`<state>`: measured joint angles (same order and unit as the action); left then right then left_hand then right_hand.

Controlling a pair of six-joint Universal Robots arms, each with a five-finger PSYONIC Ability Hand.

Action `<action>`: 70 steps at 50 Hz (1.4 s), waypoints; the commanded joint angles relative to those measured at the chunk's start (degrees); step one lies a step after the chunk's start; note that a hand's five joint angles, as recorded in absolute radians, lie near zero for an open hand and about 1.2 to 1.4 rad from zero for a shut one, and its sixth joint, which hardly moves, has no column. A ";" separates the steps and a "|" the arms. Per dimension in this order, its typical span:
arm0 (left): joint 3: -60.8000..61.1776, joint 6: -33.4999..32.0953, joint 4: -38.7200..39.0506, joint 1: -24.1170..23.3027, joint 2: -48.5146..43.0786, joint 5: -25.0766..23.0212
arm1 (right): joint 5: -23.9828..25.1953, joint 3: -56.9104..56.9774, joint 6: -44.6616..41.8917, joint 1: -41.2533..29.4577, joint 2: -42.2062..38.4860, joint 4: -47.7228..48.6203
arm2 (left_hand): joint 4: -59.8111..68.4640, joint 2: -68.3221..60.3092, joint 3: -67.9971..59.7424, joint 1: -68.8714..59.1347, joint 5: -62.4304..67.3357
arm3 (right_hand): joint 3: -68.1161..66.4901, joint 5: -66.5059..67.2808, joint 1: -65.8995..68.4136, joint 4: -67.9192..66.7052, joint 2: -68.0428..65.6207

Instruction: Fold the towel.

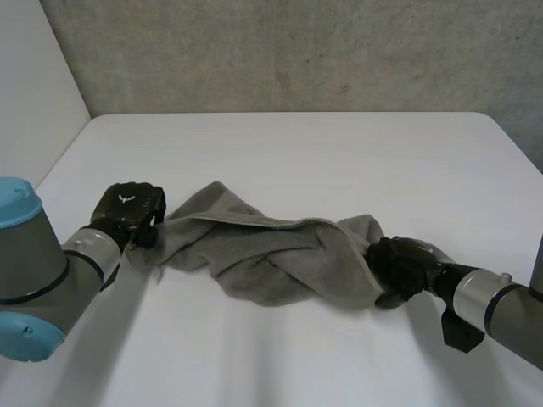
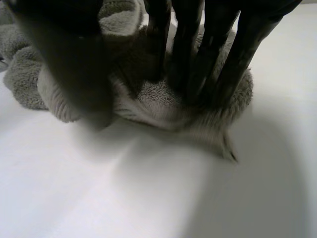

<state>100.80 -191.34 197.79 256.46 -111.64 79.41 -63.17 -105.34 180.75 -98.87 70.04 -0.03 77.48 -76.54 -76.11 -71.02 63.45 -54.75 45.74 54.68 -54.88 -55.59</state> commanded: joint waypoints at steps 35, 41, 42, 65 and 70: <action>-32.38 -0.94 -13.31 4.14 -10.94 -11.13 | -9.92 57.23 -31.23 -8.52 -16.75 -31.61 | 2.52 -3.46 -3.89 -8.98 6.55 | -25.25 24.26 25.32 -25.12 -24.41; -52.58 -1.50 -13.14 1.15 -16.94 -9.46 | -20.14 77.78 -33.97 -11.69 -24.51 -26.45 | 2.52 -3.46 -3.89 -8.98 6.55 | -25.25 24.26 25.32 -25.12 -24.41; -52.64 -1.49 -13.14 1.14 -16.95 -9.45 | -20.15 77.83 -33.97 -11.70 -24.52 -26.42 | 2.52 -3.46 -3.89 -8.98 6.55 | -25.25 24.26 25.32 -25.12 -24.41; -45.26 15.03 2.33 0.09 -8.95 -3.56 | -20.17 59.58 -32.56 -11.79 -11.42 -6.12 | 2.52 -3.46 -3.89 -8.98 6.55 | -25.25 24.26 25.32 -25.12 -24.41; -33.57 14.77 3.39 0.97 -10.18 -6.64 | -15.08 46.85 -32.91 -10.12 -10.81 -5.86 | 2.52 -3.46 -3.89 -8.98 6.55 | -25.25 24.26 25.32 -25.12 -24.41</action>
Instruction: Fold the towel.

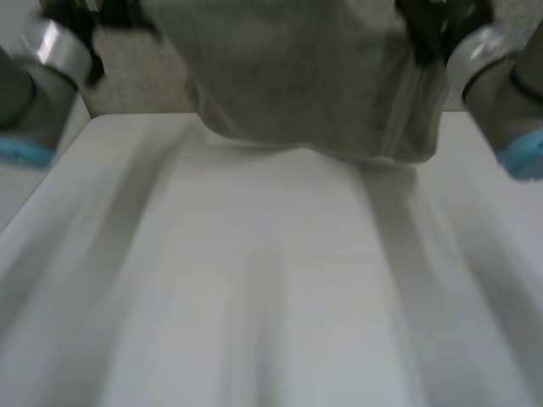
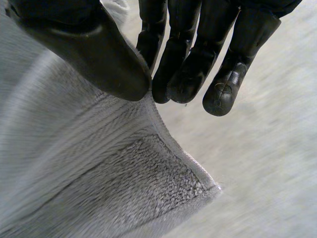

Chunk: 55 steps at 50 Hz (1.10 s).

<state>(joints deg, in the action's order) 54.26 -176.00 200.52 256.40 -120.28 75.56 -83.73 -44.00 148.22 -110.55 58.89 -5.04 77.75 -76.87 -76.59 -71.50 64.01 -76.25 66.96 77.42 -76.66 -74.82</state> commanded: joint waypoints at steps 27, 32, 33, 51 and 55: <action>47.87 -11.47 1.90 13.77 26.15 -14.56 | 17.90 -46.00 9.10 13.43 27.77 -0.85 | 2.25 -3.13 -3.41 -8.50 5.99 | -3.75 3.04 2.58 -3.34 -5.18; 50.50 -8.74 1.98 15.00 26.33 -14.83 | 18.17 -47.49 9.19 13.52 26.89 -1.90 | 2.25 -3.13 -3.41 -8.50 5.99 | -3.75 3.04 2.58 -3.34 -5.18; 51.20 -8.66 2.07 15.00 25.81 -15.00 | 17.91 -47.75 8.40 13.44 24.63 -2.77 | 2.25 -3.13 -3.41 -8.50 5.99 | -3.75 3.04 2.58 -3.34 -5.18; 49.89 -9.36 -0.30 14.65 15.87 -15.00 | 13.69 -49.95 -3.38 13.35 11.60 -7.17 | 2.25 -3.13 -3.41 -8.50 5.99 | -3.75 3.04 2.58 -3.34 -5.18; 50.67 -9.27 -4.42 16.22 23.48 -15.61 | 15.35 -51.62 -3.47 13.96 22.36 -10.50 | 2.25 -3.13 -3.41 -8.50 5.99 | -3.75 3.04 2.58 -3.34 -5.18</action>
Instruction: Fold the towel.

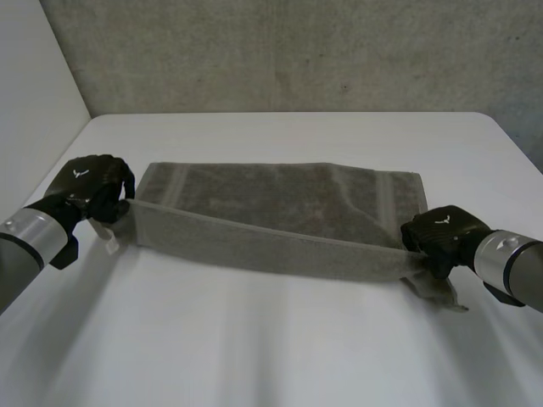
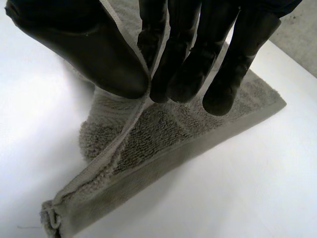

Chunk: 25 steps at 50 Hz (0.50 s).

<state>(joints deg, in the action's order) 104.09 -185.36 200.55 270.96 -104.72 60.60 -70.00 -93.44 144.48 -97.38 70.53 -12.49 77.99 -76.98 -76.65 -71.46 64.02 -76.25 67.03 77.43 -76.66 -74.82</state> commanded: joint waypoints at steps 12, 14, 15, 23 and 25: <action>0.15 2.98 -7.45 11.26 18.86 -10.50 | 15.42 7.22 0.45 8.26 20.44 -10.27 | 2.01 -3.02 -3.35 -8.54 5.98 | -3.75 2.97 2.57 -3.34 -5.18; -1.69 3.95 -7.45 10.91 15.01 -10.50 | 15.08 11.32 -0.16 7.65 14.41 -10.54 | 2.01 -3.02 -3.35 -8.54 5.98 | -3.75 2.97 2.57 -3.34 -5.18; -1.70 3.95 -7.45 10.91 14.99 -10.50 | 15.07 11.35 -0.16 7.65 14.37 -10.54 | 2.01 -3.02 -3.35 -8.54 5.98 | -3.75 2.97 2.57 -3.34 -5.18; -13.74 3.69 -7.45 3.00 -3.47 -6.64 | 9.54 27.26 -4.12 1.14 -5.58 -11.85 | 2.01 -3.02 -3.35 -8.54 5.98 | -3.75 2.97 2.57 -3.34 -5.18; -20.65 2.99 -7.54 -0.59 -10.73 -2.88 | 6.39 33.90 -6.83 -1.66 -12.75 -12.03 | 2.01 -3.02 -3.35 -8.54 5.98 | -3.75 2.97 2.57 -3.34 -5.18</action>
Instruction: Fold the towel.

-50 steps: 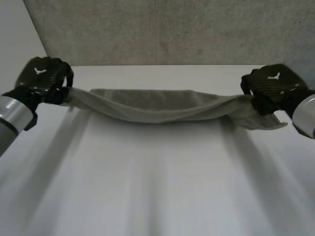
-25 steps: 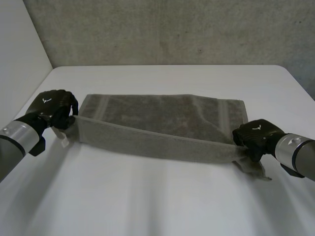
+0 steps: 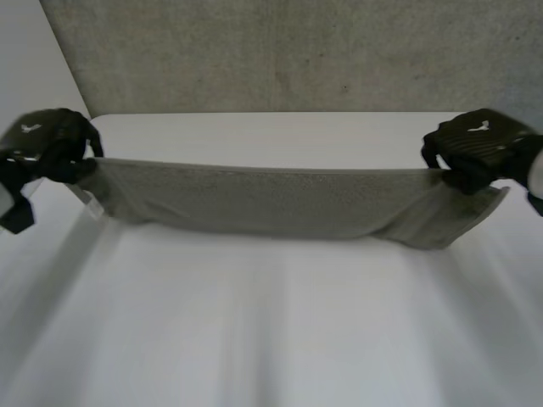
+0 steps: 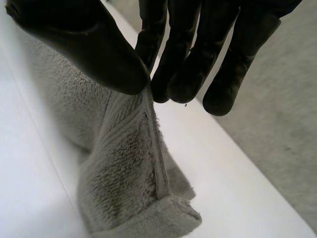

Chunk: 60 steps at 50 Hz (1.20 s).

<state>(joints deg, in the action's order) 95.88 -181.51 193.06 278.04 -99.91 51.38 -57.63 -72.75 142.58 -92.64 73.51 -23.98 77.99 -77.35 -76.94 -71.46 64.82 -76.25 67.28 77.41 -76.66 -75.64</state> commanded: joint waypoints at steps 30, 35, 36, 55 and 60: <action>-55.35 -2.80 -2.78 -15.60 -49.05 20.42 | -13.21 40.67 -5.74 -9.14 -42.83 14.04 | 2.01 -2.65 -3.06 -8.54 5.18 | -3.75 2.72 2.59 -3.34 -4.36; -58.16 -2.89 -2.69 -15.86 -50.81 22.00 | -13.29 41.99 -5.74 -9.40 -43.88 17.11 | 2.01 -2.65 -3.06 -8.54 5.18 | -3.75 2.72 2.59 -3.34 -4.36; -58.78 -2.89 -2.60 -15.86 -51.34 22.62 | -13.38 42.69 -5.74 -9.40 -44.50 17.82 | 2.01 -2.65 -3.06 -8.54 5.18 | -3.75 2.72 2.59 -3.34 -4.36; -55.12 -2.27 -4.27 -17.71 -47.41 27.19 | -20.32 41.31 -0.39 -11.95 -42.32 23.28 | -64.92 64.28 63.87 58.39 -61.75 | 66.25 -67.28 -67.41 66.66 65.64; -46.96 -2.10 -4.53 -17.36 -41.26 27.28 | -20.15 30.00 5.06 -12.30 -34.08 23.19 | -64.92 64.28 63.86 58.39 -61.74 | 66.25 -67.28 -67.41 66.66 65.64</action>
<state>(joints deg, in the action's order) 41.00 -183.74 188.97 260.40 -147.31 78.00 -77.78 -32.13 141.99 -104.33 31.32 -0.70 16.37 -15.80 -15.97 -15.66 4.15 -13.65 3.06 13.06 -14.14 -13.56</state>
